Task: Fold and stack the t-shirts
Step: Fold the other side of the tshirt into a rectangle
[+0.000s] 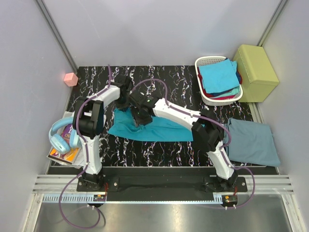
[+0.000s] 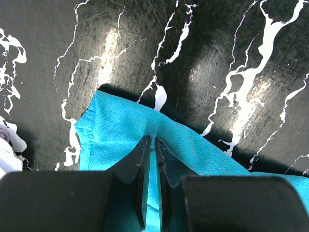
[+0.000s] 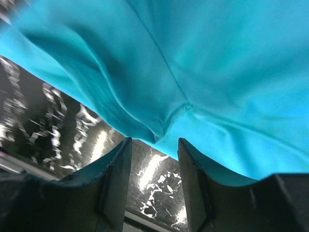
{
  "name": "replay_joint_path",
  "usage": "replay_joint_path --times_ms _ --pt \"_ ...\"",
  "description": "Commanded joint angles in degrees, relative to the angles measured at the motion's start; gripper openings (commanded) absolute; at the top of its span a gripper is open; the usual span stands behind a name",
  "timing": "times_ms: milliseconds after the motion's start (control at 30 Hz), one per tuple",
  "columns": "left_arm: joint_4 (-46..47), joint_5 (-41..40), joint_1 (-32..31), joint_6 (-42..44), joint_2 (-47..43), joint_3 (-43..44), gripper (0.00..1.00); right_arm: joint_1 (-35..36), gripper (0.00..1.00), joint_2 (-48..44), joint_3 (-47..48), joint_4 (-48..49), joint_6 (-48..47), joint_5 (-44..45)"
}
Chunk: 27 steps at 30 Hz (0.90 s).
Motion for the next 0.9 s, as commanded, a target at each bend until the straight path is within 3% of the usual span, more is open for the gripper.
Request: replay_joint_path --times_ms 0,267,533,867 --pt "-0.6 0.3 -0.2 -0.2 1.7 0.2 0.13 -1.5 0.50 -0.9 8.2 -1.7 -2.8 4.3" --pt "-0.6 1.0 -0.2 -0.6 0.8 -1.5 0.12 -5.2 0.48 1.7 11.8 -2.4 -2.6 2.8" --pt "0.9 0.7 -1.6 -1.3 -8.5 -9.3 0.13 -10.9 0.44 3.6 7.9 -0.6 -2.6 1.5" --pt "1.0 -3.2 -6.5 -0.7 -15.9 -13.8 0.18 -12.5 0.40 7.4 8.2 0.0 -3.1 -0.1"
